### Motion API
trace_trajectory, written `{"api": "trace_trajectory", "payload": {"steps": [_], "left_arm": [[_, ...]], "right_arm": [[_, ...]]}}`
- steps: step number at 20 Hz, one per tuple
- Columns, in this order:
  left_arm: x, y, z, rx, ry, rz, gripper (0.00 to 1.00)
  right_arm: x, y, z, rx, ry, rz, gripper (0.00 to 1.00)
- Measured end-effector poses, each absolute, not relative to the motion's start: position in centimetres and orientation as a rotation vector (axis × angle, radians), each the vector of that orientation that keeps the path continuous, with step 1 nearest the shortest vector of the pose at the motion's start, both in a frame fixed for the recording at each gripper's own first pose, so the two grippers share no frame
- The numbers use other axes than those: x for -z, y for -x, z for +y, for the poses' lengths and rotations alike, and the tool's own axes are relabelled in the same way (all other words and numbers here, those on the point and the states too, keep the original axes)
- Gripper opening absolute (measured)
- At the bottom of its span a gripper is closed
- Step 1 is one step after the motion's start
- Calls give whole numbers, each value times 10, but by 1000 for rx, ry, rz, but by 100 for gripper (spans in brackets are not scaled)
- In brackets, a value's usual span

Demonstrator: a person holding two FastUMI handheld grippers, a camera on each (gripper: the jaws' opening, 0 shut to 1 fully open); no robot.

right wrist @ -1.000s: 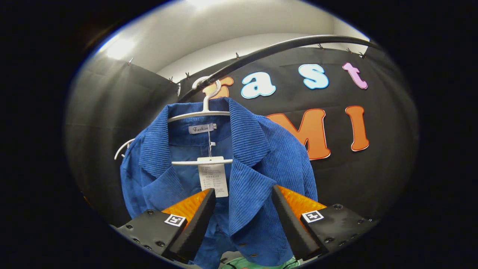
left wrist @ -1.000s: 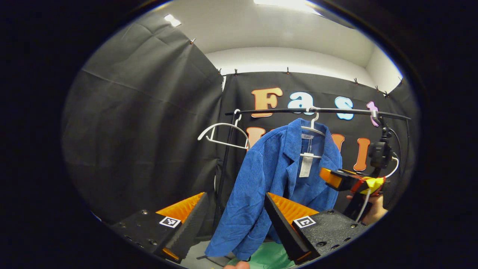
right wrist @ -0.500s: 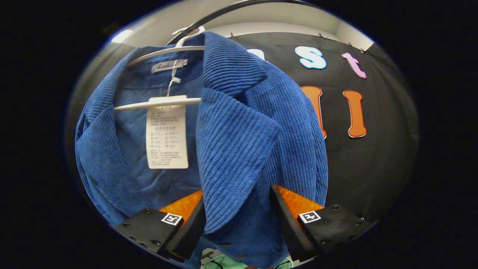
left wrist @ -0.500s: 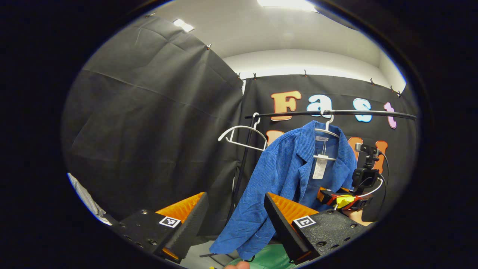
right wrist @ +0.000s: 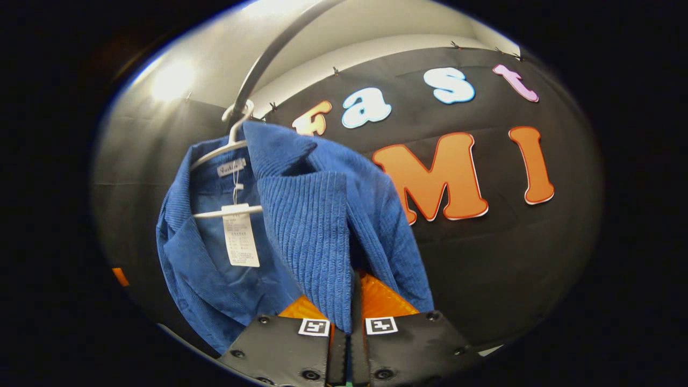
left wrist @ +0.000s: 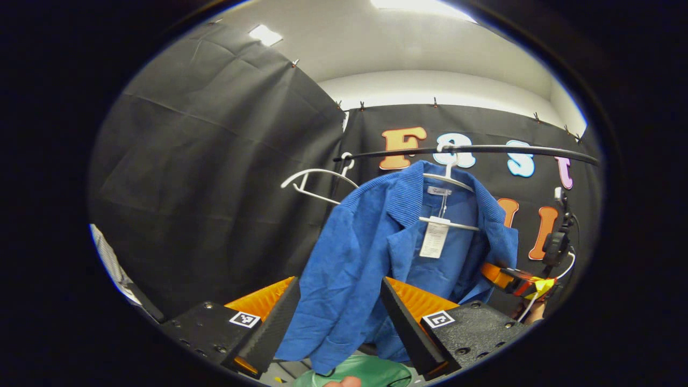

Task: Grasp the clothes on the hanger with both hands and then place them into the laundry hamper below.

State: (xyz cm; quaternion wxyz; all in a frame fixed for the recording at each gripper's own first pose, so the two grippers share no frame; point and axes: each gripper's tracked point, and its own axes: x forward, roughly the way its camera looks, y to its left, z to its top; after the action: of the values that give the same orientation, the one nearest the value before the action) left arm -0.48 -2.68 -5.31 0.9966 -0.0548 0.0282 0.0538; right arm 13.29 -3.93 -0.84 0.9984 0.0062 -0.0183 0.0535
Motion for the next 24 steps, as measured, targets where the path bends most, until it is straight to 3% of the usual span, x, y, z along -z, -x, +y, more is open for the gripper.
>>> {"api": "trace_trajectory", "payload": {"steps": [2,9,13,16,21,24], "left_arm": [[59,-16,-43,-78,131,62,95],[35,-91,-101,-27,147,-29,91],[40,-127,-95,-186,85,-74,93],[61,-138,-70,-286,-4,-86,91],[112,-120,0,-307,-11,32,93],[72,-113,28,-295,22,6,42]], "right_arm": [[-23,-111,-40,-158,20,-104,11],[-77,-55,-21,-330,13,-193,11],[-81,-38,-11,-390,20,-204,11],[-77,-47,-14,-376,2,-184,11],[-70,-56,-31,-275,-7,-180,11],[-67,-58,-34,-217,29,-190,11]]}}
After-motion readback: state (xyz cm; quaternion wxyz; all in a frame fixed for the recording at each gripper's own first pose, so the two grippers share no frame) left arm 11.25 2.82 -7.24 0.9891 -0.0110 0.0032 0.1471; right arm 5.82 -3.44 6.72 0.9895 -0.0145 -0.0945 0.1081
